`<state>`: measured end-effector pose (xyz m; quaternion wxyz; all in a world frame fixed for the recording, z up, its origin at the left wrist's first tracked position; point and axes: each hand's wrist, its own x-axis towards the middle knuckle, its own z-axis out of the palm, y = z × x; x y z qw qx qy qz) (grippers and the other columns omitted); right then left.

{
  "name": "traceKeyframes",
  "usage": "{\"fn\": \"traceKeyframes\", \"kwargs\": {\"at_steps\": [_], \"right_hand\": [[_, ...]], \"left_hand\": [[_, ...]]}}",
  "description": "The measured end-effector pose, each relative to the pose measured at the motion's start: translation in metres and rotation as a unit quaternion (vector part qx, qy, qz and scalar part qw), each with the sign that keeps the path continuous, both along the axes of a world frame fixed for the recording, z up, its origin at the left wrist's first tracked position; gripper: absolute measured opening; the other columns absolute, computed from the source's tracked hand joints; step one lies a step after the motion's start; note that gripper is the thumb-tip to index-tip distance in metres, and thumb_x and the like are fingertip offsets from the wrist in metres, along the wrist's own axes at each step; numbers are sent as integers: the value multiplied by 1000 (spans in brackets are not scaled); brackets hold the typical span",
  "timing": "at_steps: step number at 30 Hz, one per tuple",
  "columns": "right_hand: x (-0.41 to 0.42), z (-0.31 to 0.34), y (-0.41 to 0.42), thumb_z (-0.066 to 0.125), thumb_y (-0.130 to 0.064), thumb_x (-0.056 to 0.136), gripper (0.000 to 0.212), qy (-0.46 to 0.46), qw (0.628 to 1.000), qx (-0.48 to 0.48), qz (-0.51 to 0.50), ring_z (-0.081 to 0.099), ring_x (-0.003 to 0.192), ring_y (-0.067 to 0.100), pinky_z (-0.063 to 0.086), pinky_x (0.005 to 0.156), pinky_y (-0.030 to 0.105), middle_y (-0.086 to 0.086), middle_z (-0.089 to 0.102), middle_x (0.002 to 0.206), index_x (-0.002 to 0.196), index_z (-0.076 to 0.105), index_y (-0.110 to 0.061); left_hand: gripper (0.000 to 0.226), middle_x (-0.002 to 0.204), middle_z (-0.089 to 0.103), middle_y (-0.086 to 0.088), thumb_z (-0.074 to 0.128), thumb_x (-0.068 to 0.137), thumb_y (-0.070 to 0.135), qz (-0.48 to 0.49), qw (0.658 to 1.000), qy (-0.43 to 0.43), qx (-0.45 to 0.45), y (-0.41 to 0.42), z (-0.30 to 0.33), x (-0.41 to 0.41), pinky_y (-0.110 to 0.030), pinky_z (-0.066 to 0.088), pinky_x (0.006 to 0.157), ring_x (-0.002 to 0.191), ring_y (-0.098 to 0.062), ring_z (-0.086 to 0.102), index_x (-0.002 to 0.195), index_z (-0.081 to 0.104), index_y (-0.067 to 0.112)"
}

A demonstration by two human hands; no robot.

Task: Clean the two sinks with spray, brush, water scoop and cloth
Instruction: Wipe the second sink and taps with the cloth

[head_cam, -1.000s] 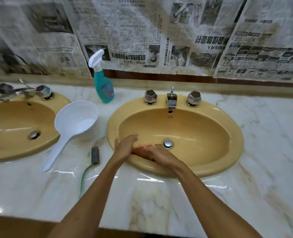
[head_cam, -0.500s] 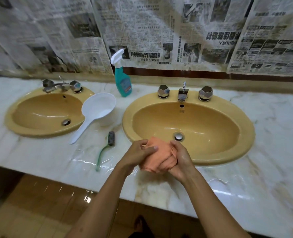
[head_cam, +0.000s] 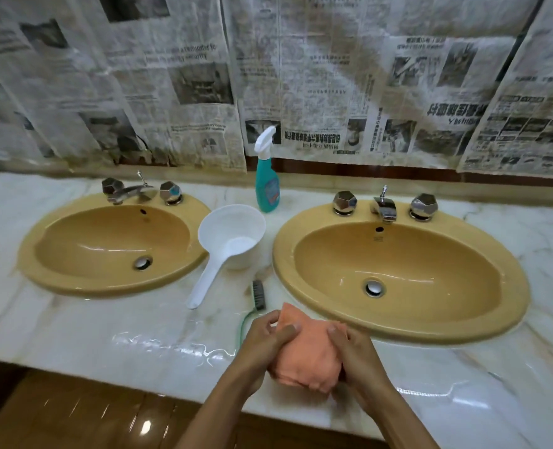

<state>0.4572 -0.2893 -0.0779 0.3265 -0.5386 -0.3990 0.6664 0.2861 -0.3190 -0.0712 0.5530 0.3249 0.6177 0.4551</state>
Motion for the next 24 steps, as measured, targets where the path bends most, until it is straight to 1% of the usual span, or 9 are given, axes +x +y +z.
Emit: {"fn": "traceKeyframes", "kwargs": {"at_steps": [4,6,9,12,15,16,18,22,24], "right_hand": [[-68,1,-17,47,-23,103,26,-10,1000,-19,-12,72,89,30,56,80,49,10,76,90,100,70,-10],[-95,3,-17,51,-24,102,24,-21,1000,-12,-17,72,89,30,57,78,50,11,75,90,99,70,-10],[-132,9,-12,59,-14,95,13,-60,998,15,-9,71,83,26,56,68,41,14,74,93,96,71,-10],[-162,15,-5,57,-2,88,21,-85,996,20,4,69,81,18,53,62,26,12,73,97,103,70,-9],[-190,8,3,55,-5,91,35,-97,994,29,45,67,102,16,57,83,30,2,69,115,123,66,-14],[-198,6,5,54,-8,93,32,-100,993,26,65,67,103,16,56,88,33,0,70,114,122,65,-18],[-209,1,12,50,-17,98,25,-131,986,28,103,68,98,16,56,86,32,0,71,106,118,65,-21],[-204,-9,29,43,-16,93,43,-241,962,63,108,57,109,16,48,97,34,-6,55,114,134,54,-19],[-195,-3,31,42,-16,87,42,-231,967,62,88,62,96,20,53,90,37,-4,60,111,125,58,-25]], "left_hand": [[26,102,76,-7,72,84,22,11,1000,-23,-3,-18,-13,-70,-38,58,84,98,-22,71,109,72,13],[33,103,75,-9,73,82,24,29,999,-30,-9,-25,-21,-94,-36,57,78,99,-24,71,112,71,10],[24,102,76,-8,68,92,15,56,998,-26,-34,-30,-28,-125,-31,55,74,96,-23,72,115,68,8],[18,94,75,-4,60,96,13,72,996,-5,-42,-27,-25,-153,-24,52,64,82,-13,71,110,70,13],[15,85,74,2,58,96,15,109,993,37,-37,-18,-23,-177,-17,47,54,72,-4,68,100,72,16],[16,86,75,2,57,95,13,122,990,50,-38,-16,-24,-183,-18,47,55,74,-6,68,97,73,17],[19,91,74,0,54,93,12,138,985,82,-59,-9,-29,-191,-23,47,58,81,-13,67,97,73,16],[22,85,71,-3,55,91,29,71,982,161,-75,1,-35,-197,-31,43,60,80,-21,62,92,72,14],[22,85,70,-3,57,91,29,46,975,211,-61,7,-31,-196,-36,50,70,85,-25,65,95,71,13]]}}
